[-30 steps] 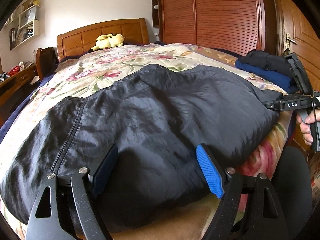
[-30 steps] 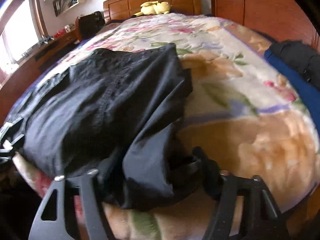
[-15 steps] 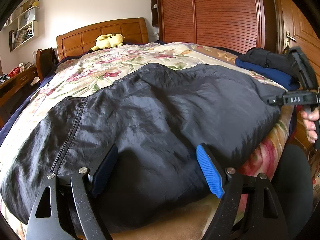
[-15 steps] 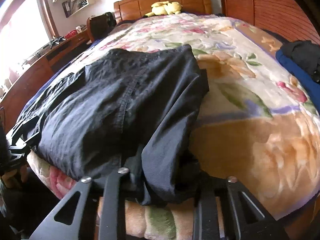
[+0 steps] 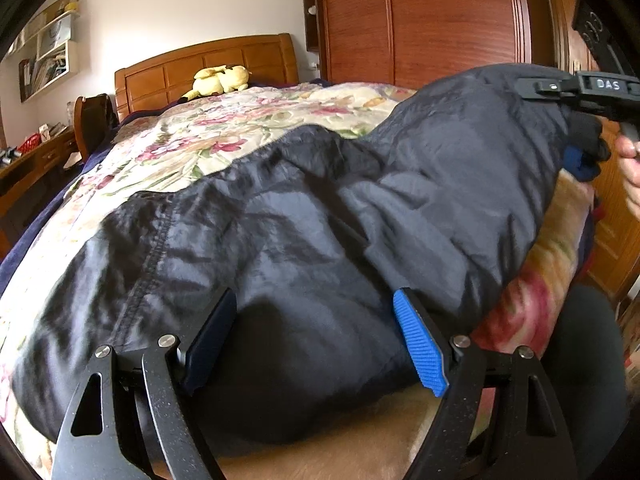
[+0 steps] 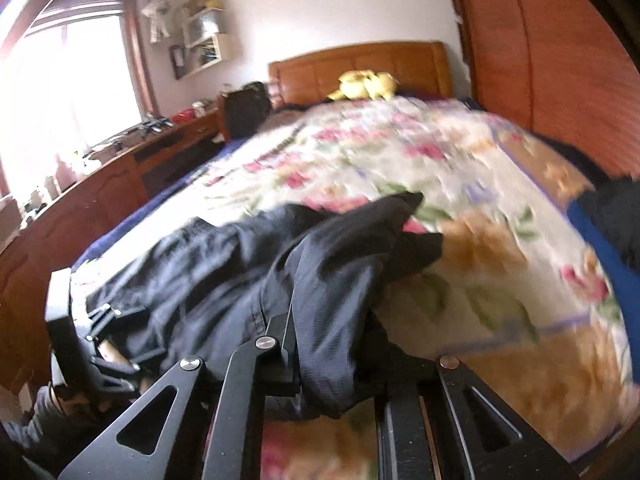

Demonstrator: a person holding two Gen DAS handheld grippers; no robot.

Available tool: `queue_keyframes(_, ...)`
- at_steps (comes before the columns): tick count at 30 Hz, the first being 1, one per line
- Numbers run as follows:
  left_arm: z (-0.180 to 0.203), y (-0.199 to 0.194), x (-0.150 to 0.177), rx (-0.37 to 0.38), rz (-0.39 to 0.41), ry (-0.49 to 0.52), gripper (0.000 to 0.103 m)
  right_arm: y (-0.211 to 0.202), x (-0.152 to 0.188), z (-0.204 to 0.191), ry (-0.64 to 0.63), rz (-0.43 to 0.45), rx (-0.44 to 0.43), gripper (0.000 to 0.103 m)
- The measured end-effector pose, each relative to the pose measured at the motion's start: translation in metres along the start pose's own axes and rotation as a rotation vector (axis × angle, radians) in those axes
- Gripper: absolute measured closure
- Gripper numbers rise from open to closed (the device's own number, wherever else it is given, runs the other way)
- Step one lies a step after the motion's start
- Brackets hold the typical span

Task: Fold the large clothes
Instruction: 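Lift the folded jacket with the right tool and carry it off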

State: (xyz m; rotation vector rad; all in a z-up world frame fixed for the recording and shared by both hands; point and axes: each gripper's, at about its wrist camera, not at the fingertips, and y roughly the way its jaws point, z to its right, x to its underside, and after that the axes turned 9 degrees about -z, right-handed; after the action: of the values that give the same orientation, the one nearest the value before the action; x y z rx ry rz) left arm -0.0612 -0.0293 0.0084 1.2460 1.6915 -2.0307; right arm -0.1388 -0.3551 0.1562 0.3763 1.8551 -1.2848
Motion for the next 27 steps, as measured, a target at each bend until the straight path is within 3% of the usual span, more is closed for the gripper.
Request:
queue_keyframes(7, -0.044, -0.047, 0.012, -0.025, 0.054, -0.096, 0.022, -0.004, -0.02, -0.055, -0.135, 0.062, -0.059, 0.092)
queue_keyframes(16, -0.099, -0.103, 0.033, -0.15, 0.114, -0.2, 0.022, 0.02, -0.046, -0.14, -0.301, 0.084, -0.151, 0.092)
queue_keyframes(27, -0.164, -0.15, 0.078, -0.297, 0.136, -0.337, 0.022, 0.086, -0.064, -0.246, -0.47, 0.0, -0.354, 0.093)
